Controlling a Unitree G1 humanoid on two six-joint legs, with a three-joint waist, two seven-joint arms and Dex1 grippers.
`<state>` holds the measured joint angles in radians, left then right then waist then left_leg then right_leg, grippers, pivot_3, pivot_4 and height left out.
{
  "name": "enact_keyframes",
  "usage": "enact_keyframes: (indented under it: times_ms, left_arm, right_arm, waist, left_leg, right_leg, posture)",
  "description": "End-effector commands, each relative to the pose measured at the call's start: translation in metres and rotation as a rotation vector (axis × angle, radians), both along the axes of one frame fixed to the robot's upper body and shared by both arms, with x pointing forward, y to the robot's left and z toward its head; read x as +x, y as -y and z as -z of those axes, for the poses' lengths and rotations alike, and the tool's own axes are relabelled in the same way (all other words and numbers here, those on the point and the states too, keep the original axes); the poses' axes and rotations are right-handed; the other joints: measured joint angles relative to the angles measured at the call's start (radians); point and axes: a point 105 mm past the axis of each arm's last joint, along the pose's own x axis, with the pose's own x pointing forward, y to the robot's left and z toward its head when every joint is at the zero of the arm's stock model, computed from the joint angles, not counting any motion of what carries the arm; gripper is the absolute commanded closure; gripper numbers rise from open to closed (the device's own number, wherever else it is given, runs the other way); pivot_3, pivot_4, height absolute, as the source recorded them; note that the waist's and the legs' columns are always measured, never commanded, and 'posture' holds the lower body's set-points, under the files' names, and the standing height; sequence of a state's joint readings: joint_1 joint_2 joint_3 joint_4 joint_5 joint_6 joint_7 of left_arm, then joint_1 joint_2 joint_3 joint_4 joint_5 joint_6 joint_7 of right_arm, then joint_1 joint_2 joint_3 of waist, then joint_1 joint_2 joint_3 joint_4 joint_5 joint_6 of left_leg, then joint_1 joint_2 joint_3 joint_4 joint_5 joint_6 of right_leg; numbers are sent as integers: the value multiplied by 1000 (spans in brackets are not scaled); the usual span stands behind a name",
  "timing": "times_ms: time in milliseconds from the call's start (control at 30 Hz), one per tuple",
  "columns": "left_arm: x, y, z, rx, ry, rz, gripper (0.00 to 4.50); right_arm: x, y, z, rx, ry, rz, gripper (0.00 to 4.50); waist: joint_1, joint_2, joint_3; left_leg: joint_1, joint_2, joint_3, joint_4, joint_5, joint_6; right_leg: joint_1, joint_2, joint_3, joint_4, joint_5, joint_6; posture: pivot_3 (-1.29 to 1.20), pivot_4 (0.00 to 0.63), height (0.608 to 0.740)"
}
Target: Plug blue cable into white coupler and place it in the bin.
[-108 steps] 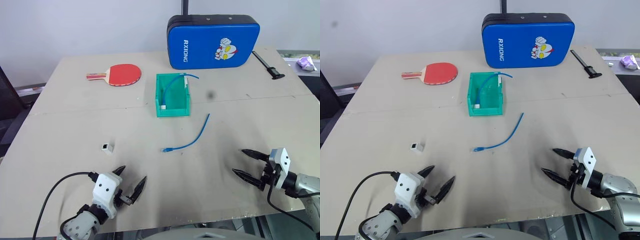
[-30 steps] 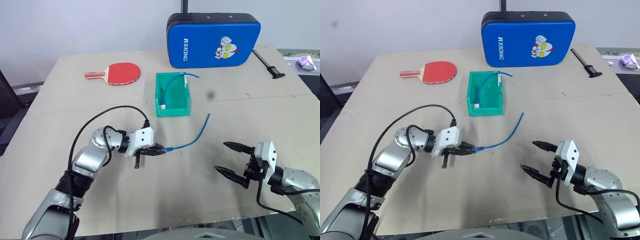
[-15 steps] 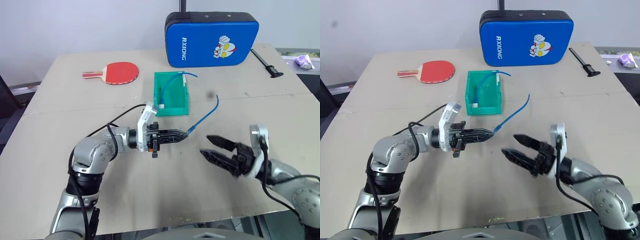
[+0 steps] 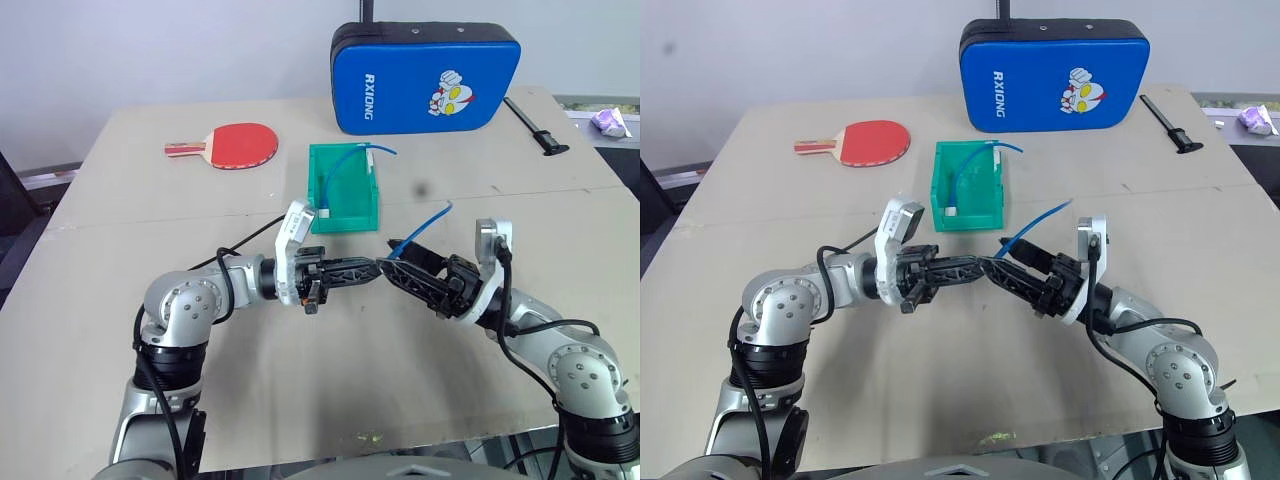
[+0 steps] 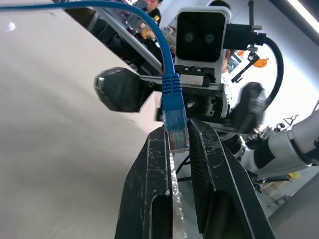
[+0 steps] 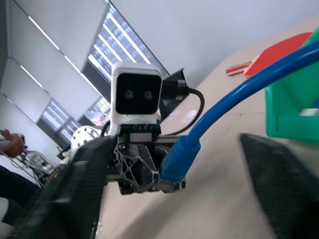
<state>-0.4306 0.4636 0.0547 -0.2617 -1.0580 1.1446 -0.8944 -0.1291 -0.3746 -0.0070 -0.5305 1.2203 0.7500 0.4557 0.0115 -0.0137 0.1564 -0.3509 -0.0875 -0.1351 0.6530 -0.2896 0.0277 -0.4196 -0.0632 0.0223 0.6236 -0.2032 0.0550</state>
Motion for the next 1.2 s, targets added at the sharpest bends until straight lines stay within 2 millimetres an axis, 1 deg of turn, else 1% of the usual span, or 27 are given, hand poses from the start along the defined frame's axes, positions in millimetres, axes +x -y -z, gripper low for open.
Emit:
enact_keyframes:
  times_ms: [33, 67, 100, 167, 300, 400, 467, 500, 567, 600, 667, 700, 800, 867, 933, 967, 1000, 1033, 1067, 1100, 1167, 1200]
  left_arm:
    - [-1, 0, -11, -26, 31, 9, 4500]
    - [0, 0, -11, -27, 29, 6, 4500]
    - [1, -1, -10, -28, 25, 0, 4500]
    - [6, 0, -9, -32, 15, -23, 4500]
    - [6, 2, -7, -33, 22, -25, 4500]
    - [1, 2, -9, -44, 52, 5, 4500]
    - [-1, 2, -8, -42, 69, 11, 3511]
    - [-2, 2, -8, -38, 84, 5, 3348]
    - [-1, 2, -6, -28, 112, -27, 2553]
    - [-4, 1, -4, -11, 141, -27, 2209]
    - [-18, 0, -2, 21, 189, 4, 1146]
    - [-26, -2, 1, 58, 220, 16, 720]
    - [-43, -7, 5, 134, 317, -16, 720]
    - [-47, -9, 0, 145, 413, -103, 720]
    - [-44, -10, -9, 152, 513, -233, 720]
    - [-38, -12, -14, 175, 592, -345, 720]
    - [-30, -18, -18, 237, 711, -511, 720]
    - [-23, -28, -24, 286, 815, -703, 720]
    - [-22, -39, -26, 307, 848, -862, 720]
    - [-23, -51, -24, 366, 877, -995, 720]
    - [-32, -71, -10, 479, 869, -1161, 720]
    - [-36, -86, 0, 556, 858, -1254, 720]
  right_arm:
    - [-7, -2, -10, 28, 23, -50, 2498]
    - [-8, -2, -10, 31, 22, -58, 3069]
    - [-9, -2, -10, 35, 18, -67, 3463]
    - [-12, -3, -11, 47, 13, -89, 4470]
    - [-14, -2, -15, 72, 1, -118, 4470]
    - [-14, -1, -16, 77, -2, -126, 4470]
    - [-14, 0, -16, 76, -4, -124, 4500]
    - [-12, 2, -16, 77, -5, -121, 4500]
    - [-10, 4, -15, 73, -5, -107, 4500]
    - [-6, 7, -13, 56, 1, -82, 4500]
    - [5, 14, -9, 19, 22, -12, 4500]
    - [13, 20, -8, 13, 32, 39, 4500]
    - [33, 37, -9, 22, 50, 180, 4500]
    - [41, 45, -8, 8, 81, 254, 4500]
    - [48, 52, -7, 8, 96, 312, 4500]
    - [52, 54, -7, -2, 108, 344, 4500]
    - [56, 58, -4, -21, 124, 381, 4500]
    - [60, 59, -1, -40, 135, 403, 4500]
    - [61, 58, 2, -51, 146, 407, 4500]
    - [62, 55, 3, -60, 159, 402, 4500]
    - [60, 50, 3, -74, 186, 378, 4500]
    - [59, 47, 3, -74, 193, 365, 4500]
  waist:
    - [0, 0, 0]
    - [0, 0, 0]
    - [0, 0, 0]
    - [0, 0, 0]
    - [0, 0, 0]
    - [0, 0, 0]
    - [0, 0, 0]
    - [0, 0, 0]
    - [-1, 0, 0]
    - [-1, 0, 0]
    - [-3, 0, 0]
    - [-5, 0, 0]
    - [-5, 0, 0]
    - [-1, 0, 0]
    - [3, 0, 0]
    - [3, 0, 0]
    - [3, 0, 0]
    - [2, 0, 0]
    - [-1, 0, 0]
    - [0, 0, 0]
    - [-6, 0, -1]
    - [-5, 0, -1]
  left_leg:
    - [0, 0, 0, 0, 0, 0]
    - [0, 0, 0, 0, 0, 0]
    - [0, 0, 0, 0, 0, 0]
    - [0, 0, 0, 0, 0, 0]
    - [0, 0, 0, 0, 0, 0]
    - [0, 0, 0, 0, 0, 0]
    - [0, 0, 0, 0, 0, 0]
    - [0, 0, 0, 0, 0, 0]
    - [0, 0, 1, 0, 0, 0]
    - [0, 0, 1, 0, 0, 0]
    - [0, 0, 1, 0, 0, 0]
    - [0, 0, 2, 0, 0, 0]
    - [0, 0, 4, -1, 0, 0]
    - [0, 0, 4, -1, 0, 0]
    - [-1, 0, 4, -2, 0, 0]
    - [-1, 0, 3, -1, 0, 0]
    - [-1, 0, 3, -1, 0, 0]
    - [-1, 0, 3, -1, 0, 0]
    - [-1, 0, 4, -1, 0, 0]
    - [0, 0, 8, -2, 0, 0]
    - [1, 1, 9, -2, 0, 0]
    - [1, 2, 12, -3, 0, 0]
  right_leg:
    - [0, 0, 0, 0, 0, 0]
    - [0, 0, 0, 0, 0, 0]
    - [0, 0, 0, 0, 0, 0]
    - [0, 0, 0, 0, 0, 0]
    - [0, 0, 0, 0, 0, 0]
    - [0, 0, 0, 0, 0, 0]
    - [0, 0, 0, 0, 0, 0]
    - [0, 0, 0, 0, 0, 0]
    - [0, 0, 1, 0, 0, 0]
    - [0, 0, 1, 0, 0, 0]
    - [0, 0, 1, 0, 0, 0]
    - [-1, 0, 2, 0, 0, 0]
    - [-2, 0, 4, 0, 0, 0]
    - [-2, 0, 5, 0, 0, 0]
    - [-3, 0, 6, 0, 0, 0]
    - [-2, -1, 7, 0, 0, 0]
    - [-2, 0, 6, 0, 0, 0]
    - [-2, -1, 7, 0, 0, 0]
    - [-2, 0, 8, 0, 0, 0]
    - [-2, 0, 11, -1, 0, 0]
    - [-3, 1, 13, 0, 0, 0]
    - [-3, 2, 17, -1, 0, 0]
  posture:
    - [0, 150, 740]
    - [0, 150, 740]
    - [0, 150, 740]
    - [0, 150, 740]
    - [0, 150, 740]
    - [0, 150, 740]
    - [0, 150, 740]
    - [0, 150, 740]
    - [0, 150, 740]
    - [0, 150, 740]
    - [0, 150, 740]
    - [0, 150, 740]
    - [0, 150, 740]
    - [0, 150, 740]
    - [0, 150, 740]
    - [0, 150, 740]
    - [0, 150, 740]
    - [0, 150, 740]
    - [0, 150, 740]
    - [0, 150, 740]
    - [0, 150, 740]
    - [0, 150, 740]
